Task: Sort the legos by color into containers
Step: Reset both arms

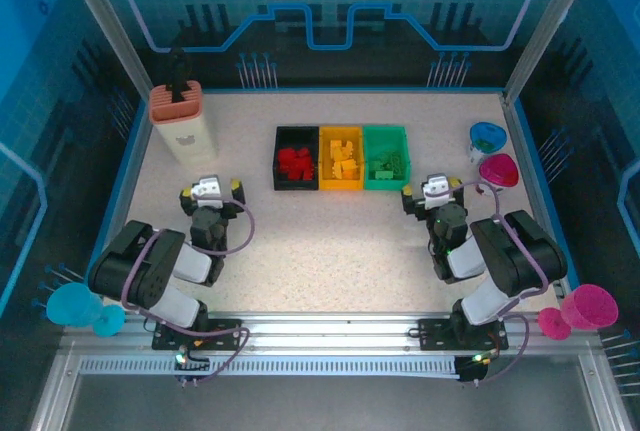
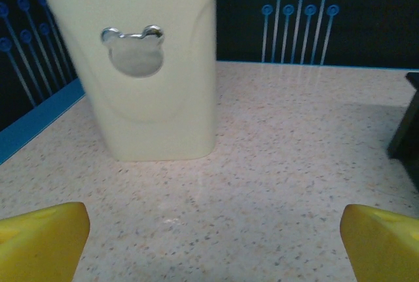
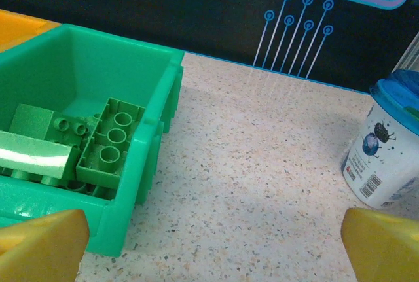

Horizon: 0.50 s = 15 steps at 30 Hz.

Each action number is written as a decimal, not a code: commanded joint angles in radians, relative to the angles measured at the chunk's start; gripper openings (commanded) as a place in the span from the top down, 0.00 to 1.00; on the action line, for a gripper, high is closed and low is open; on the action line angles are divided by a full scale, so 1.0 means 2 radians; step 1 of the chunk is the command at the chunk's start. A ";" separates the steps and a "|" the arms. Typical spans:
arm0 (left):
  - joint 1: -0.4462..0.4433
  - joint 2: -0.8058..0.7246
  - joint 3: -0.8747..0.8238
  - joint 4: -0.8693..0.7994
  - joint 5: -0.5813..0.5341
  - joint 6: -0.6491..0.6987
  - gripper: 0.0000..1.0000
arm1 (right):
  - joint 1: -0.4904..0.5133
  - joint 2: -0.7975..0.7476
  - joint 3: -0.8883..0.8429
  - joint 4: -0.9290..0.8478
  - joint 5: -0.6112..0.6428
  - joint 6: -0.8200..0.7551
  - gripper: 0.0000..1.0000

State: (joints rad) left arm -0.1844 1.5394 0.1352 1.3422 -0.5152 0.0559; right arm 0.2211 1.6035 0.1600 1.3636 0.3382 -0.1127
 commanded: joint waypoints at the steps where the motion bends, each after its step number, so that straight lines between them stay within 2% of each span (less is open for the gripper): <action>1: 0.006 0.044 0.023 0.031 0.098 0.038 0.01 | -0.011 -0.008 0.018 -0.010 -0.002 0.013 0.00; 5: 0.019 0.045 0.028 0.029 0.086 0.020 0.01 | -0.023 -0.018 0.029 -0.042 -0.003 0.029 0.00; 8: 0.019 0.039 0.038 0.004 0.081 0.019 0.01 | -0.036 -0.030 0.061 -0.121 0.001 0.049 0.00; 10: 0.022 0.025 0.061 -0.057 0.080 0.011 0.01 | -0.053 -0.032 0.113 -0.228 -0.025 0.064 0.00; 12: 0.037 0.016 0.093 -0.130 0.094 -0.004 0.01 | -0.075 -0.035 0.108 -0.221 -0.060 0.077 0.01; 15: 0.074 0.007 0.121 -0.201 0.157 -0.032 0.01 | -0.071 -0.035 0.108 -0.219 -0.054 0.074 0.00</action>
State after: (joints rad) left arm -0.0891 1.5875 0.3298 1.1057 -0.3111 0.0498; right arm 0.0879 1.5471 0.3740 1.0096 0.2707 0.0010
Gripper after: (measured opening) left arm 0.992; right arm 0.996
